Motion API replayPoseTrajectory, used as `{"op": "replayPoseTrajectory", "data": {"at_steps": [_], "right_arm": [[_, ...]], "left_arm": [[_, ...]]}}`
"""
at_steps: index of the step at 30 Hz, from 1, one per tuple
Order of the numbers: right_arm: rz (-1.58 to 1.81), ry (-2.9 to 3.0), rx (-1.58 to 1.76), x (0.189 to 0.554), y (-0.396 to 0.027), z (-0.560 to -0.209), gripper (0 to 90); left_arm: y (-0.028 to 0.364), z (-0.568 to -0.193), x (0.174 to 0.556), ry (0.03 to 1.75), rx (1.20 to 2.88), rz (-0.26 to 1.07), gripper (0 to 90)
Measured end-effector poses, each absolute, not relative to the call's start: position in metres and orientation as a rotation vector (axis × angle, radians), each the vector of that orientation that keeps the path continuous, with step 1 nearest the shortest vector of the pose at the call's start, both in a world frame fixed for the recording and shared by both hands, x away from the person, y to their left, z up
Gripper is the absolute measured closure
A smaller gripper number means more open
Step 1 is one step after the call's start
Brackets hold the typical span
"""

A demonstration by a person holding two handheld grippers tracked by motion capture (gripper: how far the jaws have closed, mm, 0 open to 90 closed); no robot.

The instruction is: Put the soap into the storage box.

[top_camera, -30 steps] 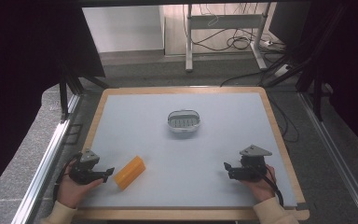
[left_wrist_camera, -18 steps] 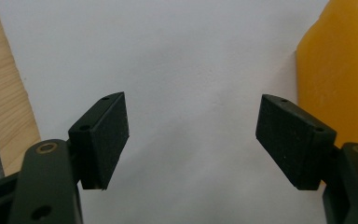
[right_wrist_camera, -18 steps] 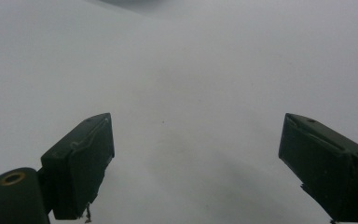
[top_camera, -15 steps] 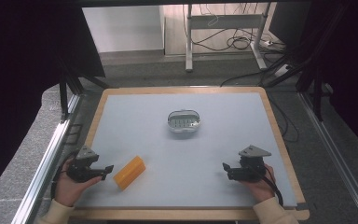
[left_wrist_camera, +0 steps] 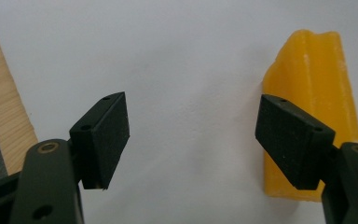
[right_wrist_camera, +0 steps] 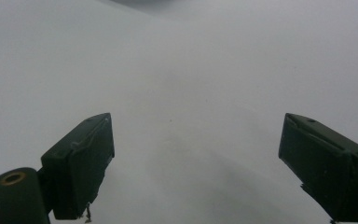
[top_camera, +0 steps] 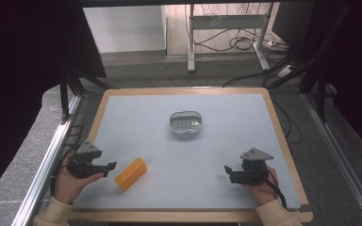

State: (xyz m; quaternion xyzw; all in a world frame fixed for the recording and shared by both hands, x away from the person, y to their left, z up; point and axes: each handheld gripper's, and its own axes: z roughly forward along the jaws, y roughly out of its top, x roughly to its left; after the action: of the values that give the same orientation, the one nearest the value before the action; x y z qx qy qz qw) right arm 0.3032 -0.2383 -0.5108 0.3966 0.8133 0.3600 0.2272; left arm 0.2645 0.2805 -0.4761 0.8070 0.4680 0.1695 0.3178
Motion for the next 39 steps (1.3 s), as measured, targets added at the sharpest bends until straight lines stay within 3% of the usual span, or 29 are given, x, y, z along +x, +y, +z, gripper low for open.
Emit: {"op": "replayPoseTrajectory", "data": {"at_steps": [22, 39], "right_arm": [[0.986, 2.247, 1.102, 0.305, -0.240, -0.512, 11.1], [0.976, 2.242, 1.104, 0.306, -0.241, -0.513, 11.3]], "left_arm": [[0.250, -0.437, 0.269, 1.146, 2.154, 0.404, 25.4], [0.233, -0.438, 0.264, 1.093, 2.205, 0.369, 26.7]]}}
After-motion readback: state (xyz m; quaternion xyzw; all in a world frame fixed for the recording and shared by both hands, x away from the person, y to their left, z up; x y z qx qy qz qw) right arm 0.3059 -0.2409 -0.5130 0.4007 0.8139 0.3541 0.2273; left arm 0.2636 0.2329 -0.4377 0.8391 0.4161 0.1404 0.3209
